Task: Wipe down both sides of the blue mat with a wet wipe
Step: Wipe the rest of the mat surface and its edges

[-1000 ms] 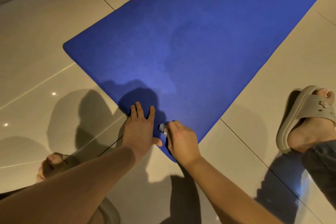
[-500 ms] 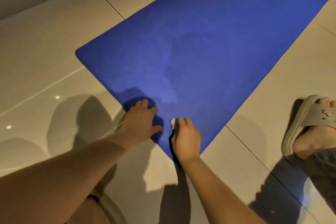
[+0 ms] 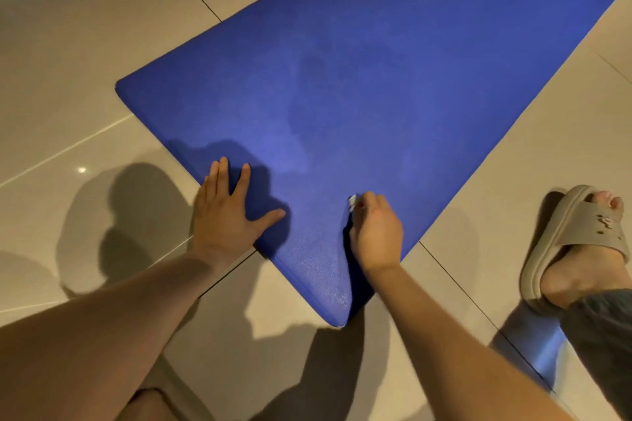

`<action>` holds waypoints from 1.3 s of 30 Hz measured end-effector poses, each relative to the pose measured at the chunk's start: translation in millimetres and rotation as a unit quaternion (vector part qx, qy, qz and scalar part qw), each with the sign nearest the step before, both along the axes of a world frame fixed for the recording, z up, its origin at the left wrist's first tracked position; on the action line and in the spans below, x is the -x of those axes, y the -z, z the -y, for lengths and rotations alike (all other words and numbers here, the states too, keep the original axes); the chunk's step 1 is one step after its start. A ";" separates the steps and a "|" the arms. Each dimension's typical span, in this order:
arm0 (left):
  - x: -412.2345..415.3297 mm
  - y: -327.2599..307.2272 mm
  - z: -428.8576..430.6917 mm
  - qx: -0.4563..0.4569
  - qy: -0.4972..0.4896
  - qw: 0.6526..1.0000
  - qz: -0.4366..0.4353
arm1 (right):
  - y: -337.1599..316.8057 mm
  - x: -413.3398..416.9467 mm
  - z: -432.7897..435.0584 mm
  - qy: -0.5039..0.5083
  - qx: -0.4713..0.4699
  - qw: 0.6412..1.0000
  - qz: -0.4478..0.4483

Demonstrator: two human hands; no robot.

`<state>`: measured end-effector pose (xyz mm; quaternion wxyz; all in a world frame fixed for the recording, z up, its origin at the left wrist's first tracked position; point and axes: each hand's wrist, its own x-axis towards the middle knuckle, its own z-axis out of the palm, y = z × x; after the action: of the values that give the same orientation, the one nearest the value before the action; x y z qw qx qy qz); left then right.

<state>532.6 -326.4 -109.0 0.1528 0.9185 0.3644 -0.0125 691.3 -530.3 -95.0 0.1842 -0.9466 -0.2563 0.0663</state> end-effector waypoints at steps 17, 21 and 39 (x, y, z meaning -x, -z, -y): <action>-32.5 19.5 23.6 -0.083 -0.081 0.992 -0.049 | 5.8 -14.8 -14.5 0.023 0.020 0.999 0.024; -33.2 22.8 23.9 -0.084 -0.090 0.992 -0.030 | 8.3 52.5 -18.1 -0.085 0.007 0.996 0.000; -32.5 27.1 24.1 -0.082 -0.100 0.992 -0.003 | 14.2 42.1 -40.7 -0.125 -0.009 0.991 0.051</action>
<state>565.1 -350.4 -136.1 0.0766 0.8868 0.4547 0.0295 649.2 -489.6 -109.2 0.1696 -0.9074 -0.3827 0.0386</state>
